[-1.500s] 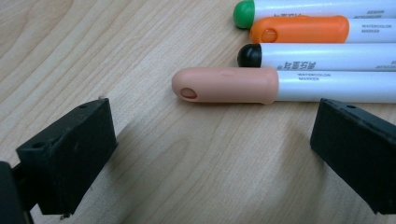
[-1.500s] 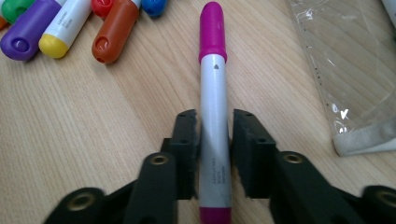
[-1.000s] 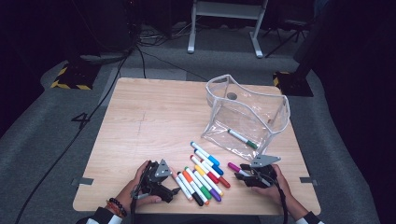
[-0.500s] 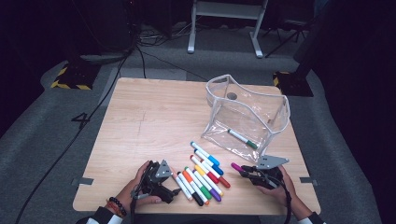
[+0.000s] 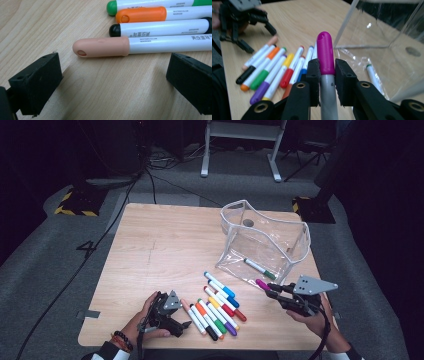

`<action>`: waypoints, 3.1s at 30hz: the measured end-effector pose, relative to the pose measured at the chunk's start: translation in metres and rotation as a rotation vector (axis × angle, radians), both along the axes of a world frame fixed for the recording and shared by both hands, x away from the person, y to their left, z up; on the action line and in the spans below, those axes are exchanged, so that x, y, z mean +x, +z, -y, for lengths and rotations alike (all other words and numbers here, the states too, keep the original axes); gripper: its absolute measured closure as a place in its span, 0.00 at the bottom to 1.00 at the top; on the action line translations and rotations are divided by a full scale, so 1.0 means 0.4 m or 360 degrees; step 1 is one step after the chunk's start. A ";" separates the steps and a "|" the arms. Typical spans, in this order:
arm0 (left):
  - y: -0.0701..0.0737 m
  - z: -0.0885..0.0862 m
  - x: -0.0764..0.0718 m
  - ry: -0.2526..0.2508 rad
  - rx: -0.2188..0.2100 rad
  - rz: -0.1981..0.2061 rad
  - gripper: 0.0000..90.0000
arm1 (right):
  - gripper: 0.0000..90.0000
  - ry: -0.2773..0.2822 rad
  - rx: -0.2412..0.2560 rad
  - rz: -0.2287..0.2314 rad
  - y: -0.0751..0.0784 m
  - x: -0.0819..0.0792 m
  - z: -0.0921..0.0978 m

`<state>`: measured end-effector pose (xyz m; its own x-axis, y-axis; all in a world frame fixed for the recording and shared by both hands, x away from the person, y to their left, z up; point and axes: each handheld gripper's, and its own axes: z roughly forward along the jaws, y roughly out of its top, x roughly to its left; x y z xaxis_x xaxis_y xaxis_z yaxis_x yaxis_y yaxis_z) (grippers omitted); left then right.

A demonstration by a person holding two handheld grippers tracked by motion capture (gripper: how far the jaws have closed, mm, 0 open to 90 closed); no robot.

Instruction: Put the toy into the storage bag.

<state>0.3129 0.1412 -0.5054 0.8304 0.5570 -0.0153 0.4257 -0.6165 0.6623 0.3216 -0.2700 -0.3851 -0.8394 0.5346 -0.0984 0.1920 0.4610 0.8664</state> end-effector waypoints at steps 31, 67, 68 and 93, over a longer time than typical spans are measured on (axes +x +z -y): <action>0.000 -0.004 0.000 0.0006 0.0001 -0.0004 0.00 | 0.83 -0.0247 -0.0190 0.0019 0.260 0.320 -0.026; 0.000 -0.004 0.001 -0.0003 -0.0001 -0.0007 0.00 | 0.67 -0.0275 -0.0639 -0.0453 0.156 0.419 -0.091; 0.000 -0.004 0.001 -0.0003 -0.0001 -0.0007 0.00 | 0.66 -0.0299 -0.0644 -0.0445 0.157 0.419 -0.088; 0.000 -0.004 0.001 -0.0003 -0.0001 -0.0006 0.00 | 0.48 -0.0203 -0.0121 0.0063 0.269 0.157 0.021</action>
